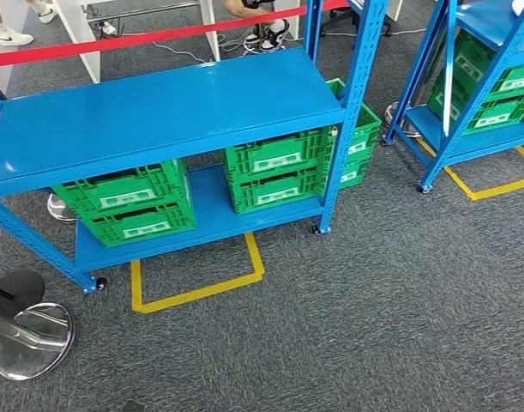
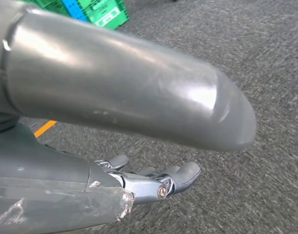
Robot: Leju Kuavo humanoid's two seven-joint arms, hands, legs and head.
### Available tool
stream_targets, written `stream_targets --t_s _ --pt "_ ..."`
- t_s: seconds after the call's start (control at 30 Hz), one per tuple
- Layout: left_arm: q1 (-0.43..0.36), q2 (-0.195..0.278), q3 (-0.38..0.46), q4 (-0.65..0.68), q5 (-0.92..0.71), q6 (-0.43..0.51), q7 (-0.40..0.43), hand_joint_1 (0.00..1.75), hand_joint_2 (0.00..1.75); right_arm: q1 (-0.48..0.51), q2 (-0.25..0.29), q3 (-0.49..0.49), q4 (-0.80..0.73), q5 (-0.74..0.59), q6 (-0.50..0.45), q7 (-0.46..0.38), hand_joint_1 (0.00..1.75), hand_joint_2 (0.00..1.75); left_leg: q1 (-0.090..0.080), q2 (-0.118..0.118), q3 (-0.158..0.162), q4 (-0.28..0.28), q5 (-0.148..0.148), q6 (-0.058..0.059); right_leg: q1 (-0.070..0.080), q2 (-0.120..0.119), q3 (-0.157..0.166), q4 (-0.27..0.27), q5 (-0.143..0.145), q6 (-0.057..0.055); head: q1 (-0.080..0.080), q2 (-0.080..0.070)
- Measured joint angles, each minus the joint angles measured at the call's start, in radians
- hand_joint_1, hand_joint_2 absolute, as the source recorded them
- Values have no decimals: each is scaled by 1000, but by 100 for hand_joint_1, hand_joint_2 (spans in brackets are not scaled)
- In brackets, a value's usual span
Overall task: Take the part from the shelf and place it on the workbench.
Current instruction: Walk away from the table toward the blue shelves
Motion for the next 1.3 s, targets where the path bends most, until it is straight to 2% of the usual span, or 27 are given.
stream_targets --t_s 0.03,0.1,0.13,0.17,0.23,0.3,0.33,0.37,0.43,0.47,0.5,0.53,0.6,0.67,0.73,0.8,0.83,0.87,0.97,1.0,1.03,1.07,1.1,1.13,1.17,1.23,1.3 --pt "1 0 0 0 0 0 0 0 0 1 0 0 0 0 0 0 0 0 3 0 -1 -32 28 -3 -2 3 13 0 -9 3 0 0" --pt "3 1 1 0 0 0 0 0 0 1 0 0 0 0 0 0 0 0 9 0 20 -142 127 -5 -6 7 38 1 -29 12 -1 0" --pt "3 1 1 1 0 0 0 0 0 1 0 0 0 -1 0 0 0 0 9 1 30 -188 150 -3 -6 9 45 1 -39 19 -3 0" --pt "3 2 1 1 0 0 0 0 0 0 0 0 0 -1 0 0 0 0 7 1 38 -216 162 2 -6 9 49 0 -49 27 -4 0" --pt "3 2 2 1 0 0 0 0 0 -1 0 0 0 -4 -1 0 0 0 3 0 49 -233 151 20 -6 9 63 4 -55 44 -5 0" --pt "3 1 2 1 -1 0 -1 0 0 -1 0 0 0 -6 0 -1 0 0 5 -4 69 -243 159 38 -8 7 74 20 -62 56 -2 0" --pt "2 1 2 1 -1 0 -1 0 0 -3 0 0 0 -6 0 0 0 0 6 -5 79 -245 156 46 -8 7 63 46 -77 59 1 0" --pt "-1 2 3 1 -2 0 -1 0 0 -4 0 0 0 -6 0 0 0 0 6 -5 87 -247 152 52 -8 7 38 90 -99 61 4 0" --pt "-3 2 3 1 -2 0 -3 0 0 -4 0 1 0 -6 0 0 0 0 3 -6 95 -247 139 60 -8 7 -44 214 -153 64 9 0" --pt "-2 1 4 1 -2 0 -4 0 0 -2 0 1 0 -6 0 -1 0 0 1 -8 101 -246 133 61 -8 7 -83 259 -166 65 10 0" --pt "-1 1 4 1 -2 0 -5 0 0 0 0 1 0 -6 -1 -1 0 0 -1 -9 109 -246 125 61 -7 7 -109 275 -161 63 11 0" --pt "1 0 4 2 -3 0 -5 0 0 2 0 0 0 -6 -1 -1 0 0 -2 -10 120 -246 116 60 -6 7 -118 254 -133 60 11 0" --pt "2 -2 5 2 -3 0 -5 0 0 5 -1 0 0 -6 -2 -1 0 0 -2 -11 146 -247 96 56 -1 4 -103 144 -35 47 12 0" --pt "0 -3 7 2 -4 0 -5 0 0 4 -3 1 0 -6 -3 -1 0 0 -3 -11 160 -248 80 46 7 -2 -88 58 14 35 11 0" --pt "-1 -5 9 2 -7 0 -6 0 0 5 -5 1 0 -7 -5 -2 0 0 -4 -11 168 -248 76 34 10 -4 -82 40 11 25 8 0" --pt "-1 -5 11 2 -9 0 -6 0 0 7 -5 1 0 -8 -6 -2 0 0 -4 -10 176 -236 73 23 5 -1 -61 29 16 15 7 0" --pt "-2 -5 12 2 -10 0 -6 0 0 7 -5 1 0 -9 -6 -2 0 0 -3 -10 169 -214 66 18 3 0 -47 23 14 11 5 0" --pt "-4 -4 13 2 -10 0 -7 0 0 5 -5 1 0 -8 -7 -2 0 0 -2 -10 149 -175 50 13 0 1 -33 16 10 8 3 0" --pt "-6 -4 17 2 -12 0 -7 0 0 2 -5 1 0 -8 -8 -2 0 0 3 -10 45 -21 -9 0 0 3 -7 11 -8 3 1 0" --pt "-5 -4 17 2 -12 0 -7 0 0 2 -5 1 0 -8 -8 -2 0 0 4 -10 21 -2 -6 0 0 4 2 11 -16 3 0 0" --pt "-3 -4 18 2 -12 0 -7 0 0 4 -5 1 0 -9 -9 -2 0 0 3 -10 11 -16 19 1 0 5 13 11 -24 4 0 0" --pt "-3 -3 18 2 -12 0 -7 0 0 4 -5 1 1 -9 -9 -2 0 0 3 -10 17 -60 65 3 0 5 25 11 -32 6 0 0" --pt "-2 -2 19 2 -12 0 -7 0 0 4 -5 1 1 -9 -9 -2 0 0 2 -10 32 -115 114 8 0 6 34 10 -41 8 0 0" --pt "-2 -2 20 2 -12 0 -7 0 0 4 -5 1 1 -9 -9 -2 0 0 0 -10 44 -162 135 12 0 6 45 9 -49 12 1 0" --pt "-2 -1 20 2 -13 0 -7 0 0 3 -5 1 1 -9 -9 -2 0 0 -4 -10 55 -196 136 17 0 6 50 7 -55 17 1 0" --pt "-1 0 22 2 -14 0 -7 0 0 0 -5 2 1 -11 -9 -2 0 0 -9 -11 62 -220 112 30 2 6 62 7 -60 30 1 0" --pt "2 0 23 2 -16 1 -7 0 0 0 -5 2 1 -15 -10 -3 0 0 -7 -12 83 -238 135 45 2 6 74 18 -64 43 2 0"
